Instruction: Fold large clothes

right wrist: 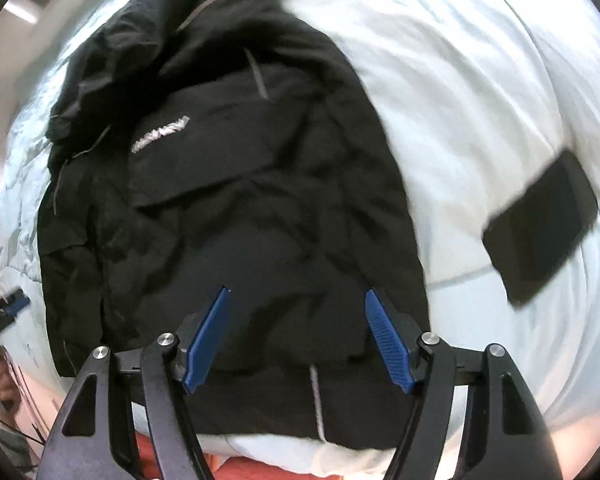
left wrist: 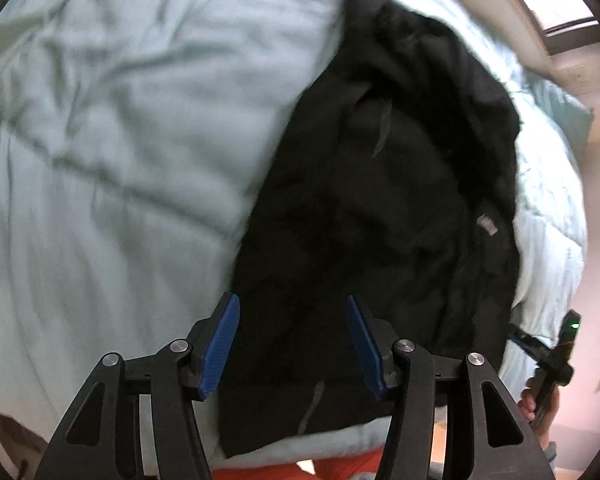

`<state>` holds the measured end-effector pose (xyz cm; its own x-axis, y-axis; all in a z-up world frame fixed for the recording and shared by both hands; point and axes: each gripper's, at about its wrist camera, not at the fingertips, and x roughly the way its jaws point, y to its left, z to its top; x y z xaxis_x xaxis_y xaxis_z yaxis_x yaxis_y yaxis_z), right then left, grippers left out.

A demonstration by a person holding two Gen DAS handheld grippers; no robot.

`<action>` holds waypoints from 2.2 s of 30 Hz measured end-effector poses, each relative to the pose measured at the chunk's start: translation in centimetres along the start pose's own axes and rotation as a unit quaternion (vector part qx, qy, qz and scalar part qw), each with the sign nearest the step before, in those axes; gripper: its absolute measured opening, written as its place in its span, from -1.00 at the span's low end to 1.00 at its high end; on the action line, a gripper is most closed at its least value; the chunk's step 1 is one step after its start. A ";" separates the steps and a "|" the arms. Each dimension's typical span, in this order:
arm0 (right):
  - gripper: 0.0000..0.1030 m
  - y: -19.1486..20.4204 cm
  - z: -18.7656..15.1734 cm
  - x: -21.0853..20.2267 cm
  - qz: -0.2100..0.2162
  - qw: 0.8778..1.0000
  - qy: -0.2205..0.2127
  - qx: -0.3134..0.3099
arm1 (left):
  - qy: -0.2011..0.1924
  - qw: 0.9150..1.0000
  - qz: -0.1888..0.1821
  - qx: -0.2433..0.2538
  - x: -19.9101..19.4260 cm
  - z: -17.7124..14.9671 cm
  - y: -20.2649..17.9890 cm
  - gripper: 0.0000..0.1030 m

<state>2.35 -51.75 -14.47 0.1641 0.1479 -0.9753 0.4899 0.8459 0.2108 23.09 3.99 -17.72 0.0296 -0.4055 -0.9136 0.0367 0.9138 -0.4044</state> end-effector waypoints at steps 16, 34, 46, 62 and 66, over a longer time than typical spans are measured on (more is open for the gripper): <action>0.17 -2.1 -3.5 -0.4 0.013 1.000 0.003 0.019 | 0.019 0.995 -0.095 0.001 1.9 -3.7 -0.2 -0.43; 0.31 -7.0 -4.1 -0.4 0.005 0.998 -0.010 0.069 | 0.063 0.996 -0.065 0.005 6.0 -4.2 0.0 -0.04; -0.28 -1.8 -4.8 -2.0 0.131 0.990 0.034 -0.033 | 0.023 0.974 -0.220 0.050 0.5 -3.2 -3.6 -0.43; -0.70 -3.7 -3.0 -2.7 0.135 0.991 0.024 0.011 | 0.020 0.986 -0.156 0.058 0.8 -1.7 -5.0 -0.77; -0.73 -2.4 0.4 -7.2 0.141 0.990 -0.027 -0.008 | -0.037 0.979 -0.188 0.063 -3.4 1.4 -7.1 -0.77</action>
<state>0.34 -55.08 -7.96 0.3384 0.3526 -0.8725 0.4043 0.7827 0.4731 24.14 -1.16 -11.67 0.0628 -0.7175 -0.6937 0.1815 0.6917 -0.6990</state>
